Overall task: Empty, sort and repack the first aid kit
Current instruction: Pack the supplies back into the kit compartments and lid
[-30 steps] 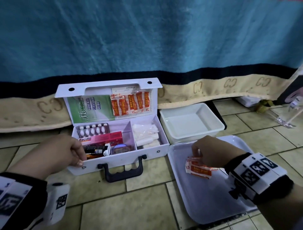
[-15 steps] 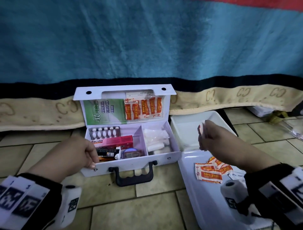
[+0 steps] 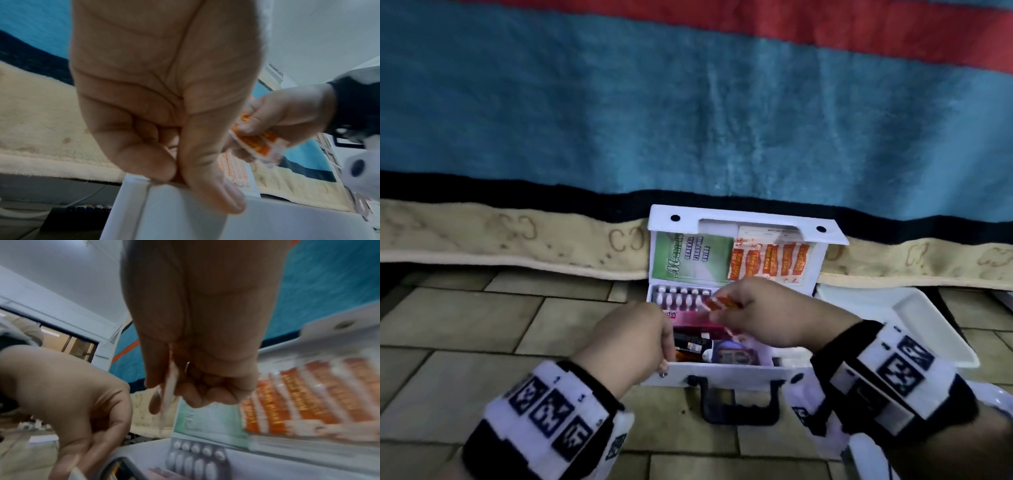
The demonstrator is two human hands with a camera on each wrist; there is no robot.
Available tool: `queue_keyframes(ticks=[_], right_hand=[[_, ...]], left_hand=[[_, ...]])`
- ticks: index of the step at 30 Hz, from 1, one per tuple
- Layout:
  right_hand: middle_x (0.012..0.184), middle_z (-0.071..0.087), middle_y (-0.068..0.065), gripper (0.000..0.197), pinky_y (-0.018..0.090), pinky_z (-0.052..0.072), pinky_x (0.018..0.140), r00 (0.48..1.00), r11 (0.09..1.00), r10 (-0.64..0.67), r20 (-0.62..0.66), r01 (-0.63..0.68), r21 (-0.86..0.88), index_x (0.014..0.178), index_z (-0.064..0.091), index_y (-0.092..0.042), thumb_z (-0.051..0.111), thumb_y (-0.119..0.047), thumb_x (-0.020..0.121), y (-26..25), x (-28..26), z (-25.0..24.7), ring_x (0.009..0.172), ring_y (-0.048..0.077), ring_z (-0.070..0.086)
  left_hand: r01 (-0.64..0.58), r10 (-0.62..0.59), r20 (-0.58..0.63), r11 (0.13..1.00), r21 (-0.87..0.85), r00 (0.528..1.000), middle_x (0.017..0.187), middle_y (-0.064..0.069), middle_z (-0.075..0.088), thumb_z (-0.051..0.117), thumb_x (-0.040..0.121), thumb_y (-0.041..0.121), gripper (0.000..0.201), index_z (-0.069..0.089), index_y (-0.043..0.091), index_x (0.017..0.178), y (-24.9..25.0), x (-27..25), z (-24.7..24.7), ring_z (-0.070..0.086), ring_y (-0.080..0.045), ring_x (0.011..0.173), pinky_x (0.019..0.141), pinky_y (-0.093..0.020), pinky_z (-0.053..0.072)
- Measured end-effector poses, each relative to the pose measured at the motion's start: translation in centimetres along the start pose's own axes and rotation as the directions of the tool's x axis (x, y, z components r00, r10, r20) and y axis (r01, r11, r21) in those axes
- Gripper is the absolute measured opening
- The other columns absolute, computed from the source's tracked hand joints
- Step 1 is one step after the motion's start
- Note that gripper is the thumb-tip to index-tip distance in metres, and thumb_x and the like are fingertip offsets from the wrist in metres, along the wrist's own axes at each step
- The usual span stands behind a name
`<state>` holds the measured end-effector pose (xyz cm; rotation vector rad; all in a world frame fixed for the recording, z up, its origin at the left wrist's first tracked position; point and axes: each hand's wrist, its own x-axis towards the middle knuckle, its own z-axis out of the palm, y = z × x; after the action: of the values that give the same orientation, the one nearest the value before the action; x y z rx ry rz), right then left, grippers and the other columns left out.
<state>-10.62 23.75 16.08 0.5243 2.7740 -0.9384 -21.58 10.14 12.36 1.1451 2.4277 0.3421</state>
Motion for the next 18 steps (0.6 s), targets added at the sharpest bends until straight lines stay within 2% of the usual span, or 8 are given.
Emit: queue_keyframes(ticks=[2, 6, 8, 10, 11, 14, 16, 18], right_hand=[[0.057, 0.058, -0.003, 0.027, 0.024, 0.04, 0.052, 0.999, 0.999, -0.013, -0.039, 0.012, -0.031, 0.063, 0.06, -0.016, 0.064, -0.028, 0.088, -1.4, 2.0, 0.0, 0.048, 0.006, 0.048], [0.074, 0.07, -0.003, 0.009, 0.025, 0.051, 0.062, 0.977, 0.996, -0.089, -0.195, 0.084, -0.03, 0.075, 0.072, -0.018, 0.069, -0.018, 0.084, -3.5, 5.7, -0.6, 0.061, 0.006, 0.059], [0.08, 0.07, -0.001, 0.013, 0.014, 0.045, 0.061, 0.898, 0.987, -0.155, -0.411, 0.162, -0.018, 0.082, 0.075, -0.014, 0.064, -0.008, 0.086, -4.0, 7.1, -1.6, 0.065, 0.002, 0.059], [0.089, 0.071, 0.005, 0.014, 0.016, 0.048, 0.069, 0.776, 0.969, -0.134, -0.616, 0.232, 0.082, 0.086, 0.074, -0.008, 0.06, -0.004, 0.087, -4.1, 8.0, -2.9, 0.077, 0.009, 0.064], [0.089, 0.071, 0.006, 0.014, 0.018, 0.05, 0.071, 0.743, 0.958, -0.101, -0.662, 0.252, 0.136, 0.084, 0.072, -0.008, 0.06, -0.003, 0.087, -3.9, 8.2, -3.4, 0.078, 0.01, 0.065], [0.087, 0.071, 0.002, 0.016, 0.014, 0.048, 0.074, 0.729, 0.972, -0.124, -0.673, 0.225, 0.065, 0.082, 0.073, -0.015, 0.061, -0.004, 0.087, -3.6, 8.4, -3.9, 0.076, 0.003, 0.064], [0.093, 0.071, 0.002, 0.019, 0.014, 0.046, 0.08, 0.722, 0.976, -0.206, -0.66, 0.197, -0.089, 0.085, 0.075, -0.015, 0.061, -0.003, 0.085, -3.4, 8.2, -3.8, 0.085, 0.01, 0.064], [0.094, 0.069, 0.005, 0.019, 0.008, 0.043, 0.077, 0.741, 0.963, -0.257, -0.621, 0.146, -0.225, 0.086, 0.076, -0.014, 0.061, -0.003, 0.084, -3.0, 8.0, -3.6, 0.085, 0.016, 0.063]], left_hand=[[-0.009, 0.008, -0.013, 1.0, -0.012, 1.0, 0.063, 0.006, 0.069, 0.07, 0.073, 0.007, 0.021, 0.069, 0.024, 0.062, -0.2, 0.0, 0.1, 0.068, -0.005, 0.07, 0.062, -0.019, 0.051], [0.006, -0.005, 0.019, 0.999, -0.049, 1.0, 0.066, 0.007, 0.071, 0.071, 0.073, 0.006, 0.015, 0.073, 0.02, 0.069, -0.4, 0.1, 0.0, 0.068, -0.006, 0.07, 0.067, -0.022, 0.053], [-0.044, 0.044, -0.011, 0.999, -0.026, 0.999, 0.067, 0.006, 0.07, 0.068, 0.072, 0.006, 0.017, 0.069, 0.021, 0.063, -0.6, 0.1, 0.0, 0.069, -0.008, 0.074, 0.075, -0.026, 0.057], [-0.092, 0.092, -0.028, 0.996, 0.0, 0.995, 0.063, 0.006, 0.064, 0.062, 0.073, 0.007, 0.021, 0.065, 0.023, 0.059, -0.7, 0.0, 0.0, 0.07, -0.01, 0.078, 0.079, -0.029, 0.057], [-0.111, 0.112, -0.033, 0.994, 0.008, 0.993, 0.059, 0.008, 0.06, 0.061, 0.073, 0.008, 0.02, 0.067, 0.023, 0.062, -0.8, 0.0, 0.0, 0.07, -0.01, 0.079, 0.079, -0.028, 0.056], [-0.147, 0.147, -0.047, 0.989, 0.008, 0.988, 0.054, 0.01, 0.054, 0.062, 0.073, 0.008, 0.018, 0.07, 0.023, 0.066, -0.9, -0.1, -0.2, 0.069, -0.009, 0.08, 0.079, -0.028, 0.056], [-0.155, 0.154, -0.047, 0.988, -0.001, 0.987, 0.058, 0.008, 0.057, 0.06, 0.074, 0.009, 0.019, 0.066, 0.024, 0.063, -1.1, -0.1, -0.1, 0.069, -0.009, 0.08, 0.079, -0.027, 0.056], [-0.15, 0.149, -0.053, 0.989, -0.015, 0.987, 0.061, 0.007, 0.059, 0.059, 0.073, 0.007, 0.02, 0.069, 0.023, 0.067, -1.3, -0.1, 0.0, 0.069, -0.008, 0.079, 0.08, -0.027, 0.056]])
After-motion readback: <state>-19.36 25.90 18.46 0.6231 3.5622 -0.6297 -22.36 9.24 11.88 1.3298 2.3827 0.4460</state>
